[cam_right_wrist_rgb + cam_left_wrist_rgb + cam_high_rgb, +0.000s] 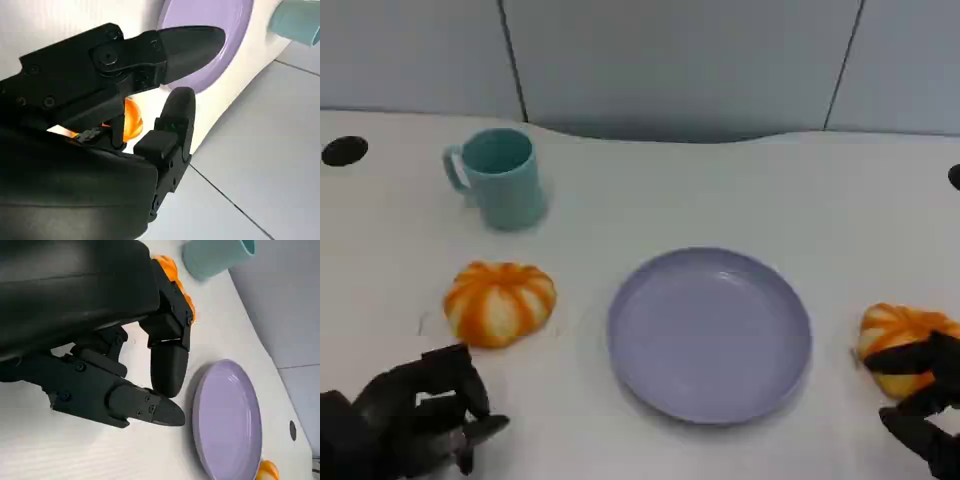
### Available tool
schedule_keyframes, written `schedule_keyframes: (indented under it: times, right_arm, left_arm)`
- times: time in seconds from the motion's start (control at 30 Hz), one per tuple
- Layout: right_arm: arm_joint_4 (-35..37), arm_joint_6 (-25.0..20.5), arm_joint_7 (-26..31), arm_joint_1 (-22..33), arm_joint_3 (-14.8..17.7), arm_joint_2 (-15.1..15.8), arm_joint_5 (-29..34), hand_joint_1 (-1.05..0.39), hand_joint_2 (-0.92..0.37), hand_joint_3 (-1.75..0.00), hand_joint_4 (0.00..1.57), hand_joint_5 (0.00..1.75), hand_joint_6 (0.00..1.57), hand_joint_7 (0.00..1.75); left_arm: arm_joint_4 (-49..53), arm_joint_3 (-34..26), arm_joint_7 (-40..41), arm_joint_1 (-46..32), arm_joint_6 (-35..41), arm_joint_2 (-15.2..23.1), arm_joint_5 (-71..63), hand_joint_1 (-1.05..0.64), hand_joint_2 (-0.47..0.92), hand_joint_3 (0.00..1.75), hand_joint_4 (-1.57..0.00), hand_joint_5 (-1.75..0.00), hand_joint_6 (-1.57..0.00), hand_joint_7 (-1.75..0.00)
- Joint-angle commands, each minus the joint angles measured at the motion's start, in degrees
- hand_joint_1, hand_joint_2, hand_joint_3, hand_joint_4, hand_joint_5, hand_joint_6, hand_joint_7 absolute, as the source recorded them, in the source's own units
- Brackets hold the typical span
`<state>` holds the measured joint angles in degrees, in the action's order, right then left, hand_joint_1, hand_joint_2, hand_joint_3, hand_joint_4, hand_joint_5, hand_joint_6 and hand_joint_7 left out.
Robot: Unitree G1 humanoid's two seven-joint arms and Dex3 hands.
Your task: Grasp the bread from the table and place it into the plate.
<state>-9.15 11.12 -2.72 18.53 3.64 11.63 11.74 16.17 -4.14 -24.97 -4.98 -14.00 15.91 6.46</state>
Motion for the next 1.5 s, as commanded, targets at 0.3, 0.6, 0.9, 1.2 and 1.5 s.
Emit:
schedule_keyframes:
  times: [0.3, 0.6, 0.9, 1.2, 1.5]
  right_arm:
    - [1.06, 0.03, 0.44, -0.58, 0.56, 0.75, 0.31, -0.31, -0.92, -0.25, 0.63, 1.15, 0.61, 0.78]
    - [2.06, 0.03, 0.58, -1.58, 0.43, 0.35, -0.07, -0.33, -0.92, -0.24, 0.62, 1.17, 0.64, 0.80]
    - [2.16, -0.06, -0.05, -1.74, 0.39, 0.46, -0.83, -0.33, -0.92, -0.24, 0.61, 1.20, 0.63, 0.81]
    - [1.88, 0.17, 0.68, -1.53, -0.43, 0.01, 0.36, -0.32, -0.92, -0.23, 0.61, 1.22, 0.63, 0.82]
    - [1.64, -0.72, 0.32, -1.95, -1.16, -1.04, -0.30, -0.32, -0.92, -0.23, 0.58, 1.23, 0.62, 0.84]
  left_arm:
    - [0.68, -0.01, 1.08, 0.66, -0.18, 0.52, -1.31, -0.51, 0.92, 0.14, -0.83, -1.75, -0.68, -1.75]
    - [3.01, -0.26, 0.65, 1.86, -2.29, 0.36, -0.95, -0.52, 0.92, 0.13, -0.85, -1.75, -0.69, -1.75]
    - [3.52, -0.18, 0.70, 2.08, -2.49, 0.53, -1.09, -0.52, 0.92, 0.13, -0.85, -1.75, -0.69, -1.75]
    - [-0.35, -0.07, 4.85, 0.44, -6.89, 2.17, -7.20, -0.54, 0.92, 0.12, -0.83, -1.75, -0.70, -1.68]
    - [-13.25, -0.49, 18.41, -0.90, -8.73, 5.39, -30.00, -0.56, 0.92, 0.12, -0.83, -1.75, -0.69, -1.63]
